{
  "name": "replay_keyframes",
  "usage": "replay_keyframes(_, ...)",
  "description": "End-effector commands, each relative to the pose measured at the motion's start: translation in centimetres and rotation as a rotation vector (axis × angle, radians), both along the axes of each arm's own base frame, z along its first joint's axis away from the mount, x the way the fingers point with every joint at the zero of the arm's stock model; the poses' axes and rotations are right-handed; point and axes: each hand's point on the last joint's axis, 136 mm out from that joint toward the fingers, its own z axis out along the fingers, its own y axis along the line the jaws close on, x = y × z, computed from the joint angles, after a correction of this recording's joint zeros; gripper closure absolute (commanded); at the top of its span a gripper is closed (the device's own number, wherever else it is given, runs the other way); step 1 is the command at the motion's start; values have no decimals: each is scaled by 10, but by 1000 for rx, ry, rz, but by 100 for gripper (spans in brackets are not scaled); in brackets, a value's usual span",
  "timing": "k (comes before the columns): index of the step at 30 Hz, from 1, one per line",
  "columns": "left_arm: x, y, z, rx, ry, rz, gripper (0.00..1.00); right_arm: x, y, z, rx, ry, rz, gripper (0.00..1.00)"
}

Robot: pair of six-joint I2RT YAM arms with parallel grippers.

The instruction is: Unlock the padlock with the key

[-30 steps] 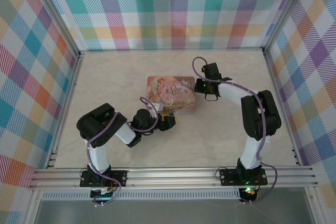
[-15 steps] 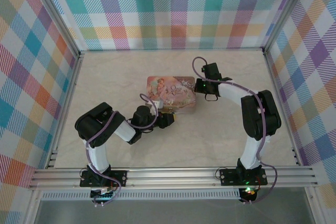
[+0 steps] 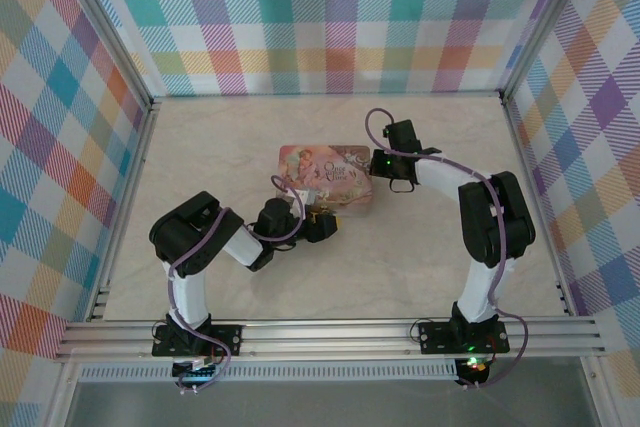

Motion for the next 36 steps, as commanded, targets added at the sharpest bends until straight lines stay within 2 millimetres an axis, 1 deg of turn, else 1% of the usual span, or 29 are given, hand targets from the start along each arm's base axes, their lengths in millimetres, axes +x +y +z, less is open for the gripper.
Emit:
replay_keyframes(1,0,6,2,-14,4,12,52,-4,12,-4,26,12,27,100)
replay_keyframes(5,-3,17,0,-1,8,23,57,-4,12,-4,27,10,27,100)
replay_keyframes(10,-3,21,-1,3,17,28,59,-4,13,-3,31,8,25,100)
replay_keyframes(12,-4,20,-1,5,21,22,64,-4,13,-3,29,9,25,100)
replay_keyframes(15,-4,19,-4,10,32,11,76,-4,12,-4,28,8,23,100)
replay_keyframes(18,-3,18,-6,10,40,12,78,-4,12,-4,30,8,23,100)
replay_keyframes(19,-2,18,-6,12,42,12,80,-4,12,-5,30,9,24,100)
replay_keyframes(20,-2,18,-6,13,44,11,80,-4,12,-5,29,10,24,100)
replay_keyframes(21,-2,18,-7,16,47,12,77,-4,12,-5,31,10,24,100)
replay_keyframes(23,-1,19,-9,24,55,19,67,-5,13,-5,33,12,25,100)
replay_keyframes(24,-1,19,-10,27,59,19,65,-5,13,-6,37,14,25,100)
replay_keyframes(27,0,16,-10,13,69,12,61,-7,15,-8,45,18,26,100)
replay_keyframes(31,2,6,-11,-19,84,-3,57,-7,18,-8,49,16,30,100)
replay_keyframes(34,1,-3,-12,-29,86,-14,56,-7,18,-8,49,17,29,100)
replay_keyframes(36,1,-5,-13,-35,90,-12,54,-7,18,-8,48,17,30,100)
